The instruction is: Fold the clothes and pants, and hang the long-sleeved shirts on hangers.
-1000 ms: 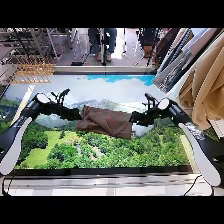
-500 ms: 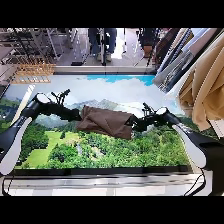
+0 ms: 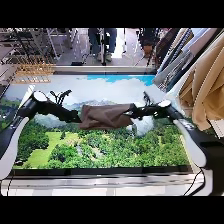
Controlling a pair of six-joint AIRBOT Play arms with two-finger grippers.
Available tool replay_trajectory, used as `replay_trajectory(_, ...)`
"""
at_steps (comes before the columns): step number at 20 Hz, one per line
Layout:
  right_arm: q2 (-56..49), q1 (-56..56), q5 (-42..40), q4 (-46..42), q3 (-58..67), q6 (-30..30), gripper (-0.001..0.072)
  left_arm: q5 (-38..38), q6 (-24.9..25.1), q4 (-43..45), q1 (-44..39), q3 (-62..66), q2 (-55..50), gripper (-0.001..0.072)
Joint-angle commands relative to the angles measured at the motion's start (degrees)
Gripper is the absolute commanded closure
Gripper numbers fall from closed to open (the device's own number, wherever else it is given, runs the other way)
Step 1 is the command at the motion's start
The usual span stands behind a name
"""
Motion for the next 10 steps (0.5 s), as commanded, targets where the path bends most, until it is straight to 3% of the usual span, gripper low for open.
replay_trajectory(1, 11.04, -5.88, 4.68, -15.82, 1.99, 11.91, 0.0698, -6.16, 0.39, 6.43, 1.62, 0.07, 5.86, 0.0701)
replay_trajectory(4, 21.42, -16.63, 12.13, -25.27, 1.95, 15.43, 0.0698, -11.08, 0.39, 15.80, 3.08, 0.04, 12.13, 0.0701)
replay_trajectory(6, 26.60, -25.99, 14.99, -27.02, 1.27, 16.39, 0.0699, -14.05, 0.33, 20.44, 4.55, 0.02, 15.47, 0.0701)
replay_trajectory(8, 31.15, -35.65, 16.35, -29.16, -1.31, 16.31, 0.0699, -14.05, 0.22, 21.51, 6.62, -0.44, 18.21, 0.0700)
replay_trajectory(10, 35.76, -45.38, 15.91, -36.57, -6.49, 16.33, 0.0700, -12.76, -1.49, 21.53, 8.72, -1.75, 20.31, 0.0701)
